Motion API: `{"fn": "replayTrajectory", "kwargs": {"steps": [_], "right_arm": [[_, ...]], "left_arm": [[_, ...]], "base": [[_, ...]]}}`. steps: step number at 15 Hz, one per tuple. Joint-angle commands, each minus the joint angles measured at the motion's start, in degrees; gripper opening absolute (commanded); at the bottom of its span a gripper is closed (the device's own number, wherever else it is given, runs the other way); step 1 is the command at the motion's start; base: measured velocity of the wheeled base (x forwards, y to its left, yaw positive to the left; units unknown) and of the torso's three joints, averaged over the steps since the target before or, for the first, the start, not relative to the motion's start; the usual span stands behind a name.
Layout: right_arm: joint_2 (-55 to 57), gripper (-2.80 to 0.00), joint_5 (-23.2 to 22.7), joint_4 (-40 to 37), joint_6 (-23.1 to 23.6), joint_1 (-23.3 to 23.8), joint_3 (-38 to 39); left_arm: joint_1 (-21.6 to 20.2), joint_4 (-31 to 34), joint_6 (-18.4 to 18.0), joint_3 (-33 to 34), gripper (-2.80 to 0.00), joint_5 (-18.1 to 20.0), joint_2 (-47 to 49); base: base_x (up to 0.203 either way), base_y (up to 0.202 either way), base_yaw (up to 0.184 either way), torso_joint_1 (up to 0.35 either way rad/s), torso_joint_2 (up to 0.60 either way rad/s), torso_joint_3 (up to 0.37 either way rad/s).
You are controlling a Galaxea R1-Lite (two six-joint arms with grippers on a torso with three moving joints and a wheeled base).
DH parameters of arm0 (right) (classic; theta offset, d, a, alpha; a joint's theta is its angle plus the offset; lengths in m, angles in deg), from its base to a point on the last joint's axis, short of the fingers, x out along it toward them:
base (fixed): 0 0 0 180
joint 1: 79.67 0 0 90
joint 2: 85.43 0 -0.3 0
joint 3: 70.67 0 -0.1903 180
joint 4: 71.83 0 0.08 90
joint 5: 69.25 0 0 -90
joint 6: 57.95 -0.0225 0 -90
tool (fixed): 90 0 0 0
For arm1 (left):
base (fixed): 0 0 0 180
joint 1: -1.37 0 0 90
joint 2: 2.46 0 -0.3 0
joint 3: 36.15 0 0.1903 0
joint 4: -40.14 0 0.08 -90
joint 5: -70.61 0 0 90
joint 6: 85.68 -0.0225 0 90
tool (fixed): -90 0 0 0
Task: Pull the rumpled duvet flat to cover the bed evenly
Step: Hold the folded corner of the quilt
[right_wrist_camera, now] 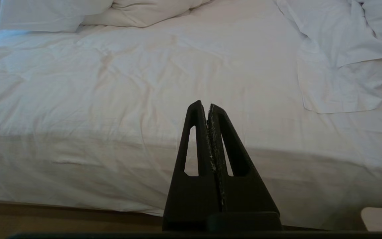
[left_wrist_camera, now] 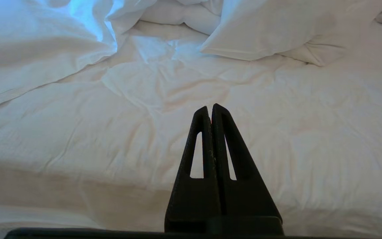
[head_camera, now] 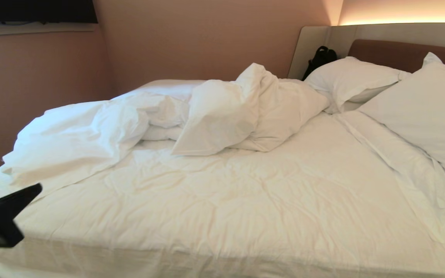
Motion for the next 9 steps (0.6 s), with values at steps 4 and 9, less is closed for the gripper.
{"fn": "replayTrajectory", "kwargs": {"steps": [4, 9], "right_arm": [[0.07, -2.80, -0.01, 0.00, -0.01, 0.00, 0.01], [0.07, -2.80, -0.01, 0.00, -0.01, 0.00, 0.01]], "left_arm": [[1.48, -16.10, 1.28, -14.67, -2.80, 1.64, 40.67], [5.85, -14.30, 2.52, -37.77, -2.80, 3.16, 59.71]], "base": [[0.000, 0.000, 0.000, 0.000, 0.00, 0.000], [0.000, 0.000, 0.000, 0.000, 0.00, 0.000]]}}
